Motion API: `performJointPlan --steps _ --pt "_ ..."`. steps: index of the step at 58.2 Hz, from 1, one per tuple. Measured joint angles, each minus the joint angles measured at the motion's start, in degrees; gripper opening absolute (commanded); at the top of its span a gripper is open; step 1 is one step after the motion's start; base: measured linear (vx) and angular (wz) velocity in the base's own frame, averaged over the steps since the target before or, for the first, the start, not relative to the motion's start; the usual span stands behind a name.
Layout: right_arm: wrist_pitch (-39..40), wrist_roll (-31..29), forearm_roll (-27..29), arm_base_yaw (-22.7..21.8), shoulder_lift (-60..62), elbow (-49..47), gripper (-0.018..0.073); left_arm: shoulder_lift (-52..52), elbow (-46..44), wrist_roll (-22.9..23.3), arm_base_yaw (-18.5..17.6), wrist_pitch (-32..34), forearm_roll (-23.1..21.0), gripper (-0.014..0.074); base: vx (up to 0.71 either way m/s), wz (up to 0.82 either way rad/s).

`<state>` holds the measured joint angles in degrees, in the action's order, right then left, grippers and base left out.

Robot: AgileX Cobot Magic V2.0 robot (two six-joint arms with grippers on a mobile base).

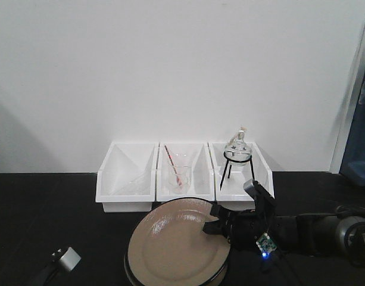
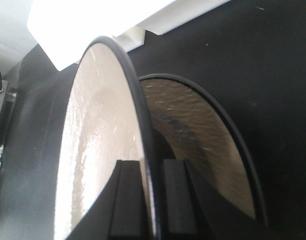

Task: Arrange circular plates on left workspace
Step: 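Carry the held plate over the centered plate and lower it on top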

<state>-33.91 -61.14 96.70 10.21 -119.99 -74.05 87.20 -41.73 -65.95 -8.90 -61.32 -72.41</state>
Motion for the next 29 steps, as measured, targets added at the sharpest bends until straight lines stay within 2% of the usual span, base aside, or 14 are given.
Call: performJointPlan --steps 11,19,23,29 --pt "-0.5 -8.1 0.6 0.1 -0.1 -0.2 0.0296 0.0 0.0 0.0 0.0 -1.0 0.0 -0.0001 0.0 0.0" --pt "0.4 -15.0 -1.0 0.1 -0.1 -0.2 0.0451 0.0 0.0 0.0 0.0 -1.2 0.0 -0.0001 0.0 0.0" --pt "2.0 -19.9 -2.5 0.1 0.1 -0.2 0.0494 0.0 0.0 0.0 0.0 -1.2 0.0 -0.0001 0.0 0.0" --pt "4.8 -26.5 -3.3 0.1 1.0 -0.2 0.0512 0.0 0.0 0.0 0.0 -1.2 0.0 -0.0001 0.0 0.0"
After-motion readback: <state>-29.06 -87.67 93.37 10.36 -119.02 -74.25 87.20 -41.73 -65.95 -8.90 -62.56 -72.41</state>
